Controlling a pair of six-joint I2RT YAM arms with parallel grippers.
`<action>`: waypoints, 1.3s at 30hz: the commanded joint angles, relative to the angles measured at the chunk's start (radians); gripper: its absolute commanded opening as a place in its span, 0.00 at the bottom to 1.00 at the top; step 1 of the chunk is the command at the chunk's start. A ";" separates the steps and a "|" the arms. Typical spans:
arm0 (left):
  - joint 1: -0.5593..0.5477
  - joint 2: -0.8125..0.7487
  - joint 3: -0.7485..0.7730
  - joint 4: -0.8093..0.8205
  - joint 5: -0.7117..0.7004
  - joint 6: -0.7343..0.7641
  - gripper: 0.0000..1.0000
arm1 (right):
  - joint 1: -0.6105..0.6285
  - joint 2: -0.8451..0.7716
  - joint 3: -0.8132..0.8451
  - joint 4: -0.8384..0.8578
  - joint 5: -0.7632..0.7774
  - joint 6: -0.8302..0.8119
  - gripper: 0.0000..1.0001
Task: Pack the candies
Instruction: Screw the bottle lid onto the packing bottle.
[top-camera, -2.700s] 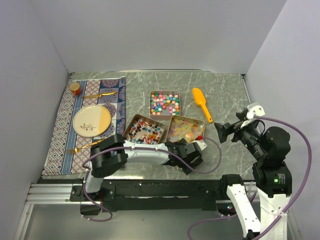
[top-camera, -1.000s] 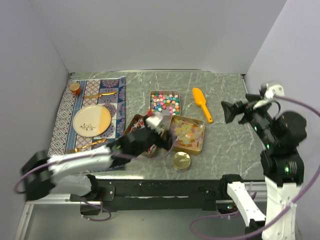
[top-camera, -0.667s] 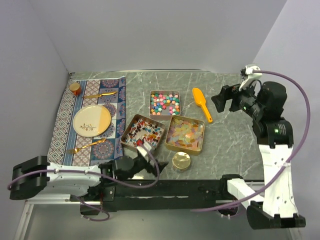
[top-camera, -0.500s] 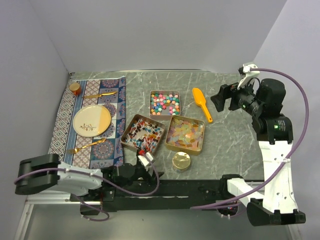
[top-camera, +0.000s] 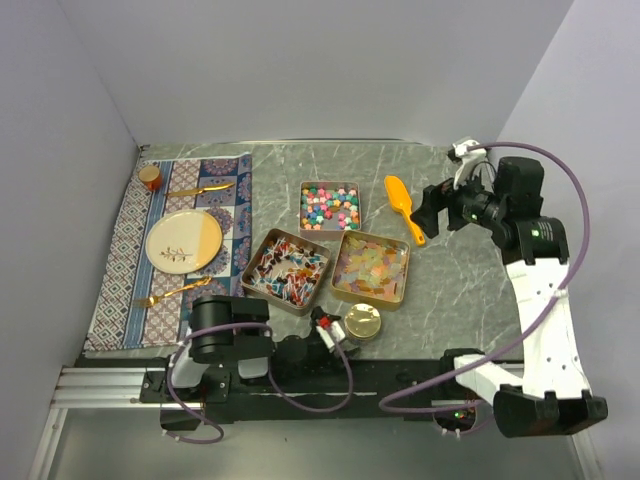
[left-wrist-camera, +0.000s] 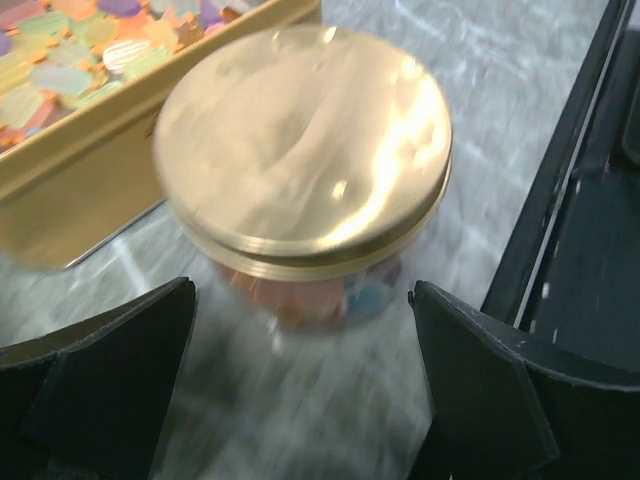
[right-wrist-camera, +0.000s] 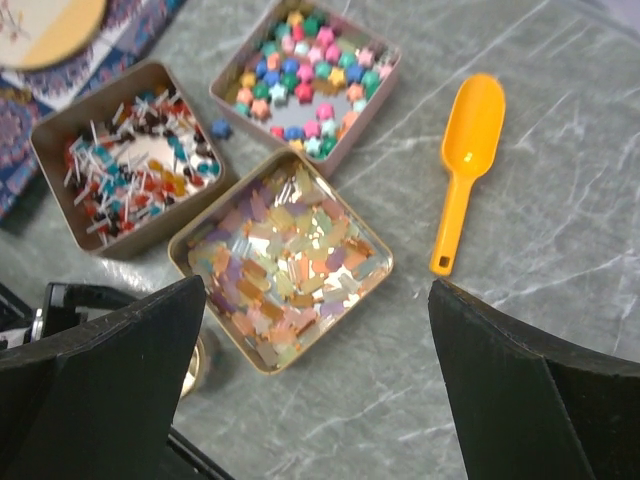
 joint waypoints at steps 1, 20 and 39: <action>-0.001 0.139 0.021 0.350 -0.013 0.013 0.97 | -0.004 0.031 0.000 -0.033 -0.049 -0.102 1.00; -0.007 0.259 0.072 0.333 -0.027 0.016 0.62 | 0.208 0.156 -0.223 -0.465 -0.186 -1.264 0.42; -0.015 0.277 0.095 0.275 -0.064 -0.030 0.10 | 0.580 0.162 -0.531 -0.151 -0.184 -1.101 0.00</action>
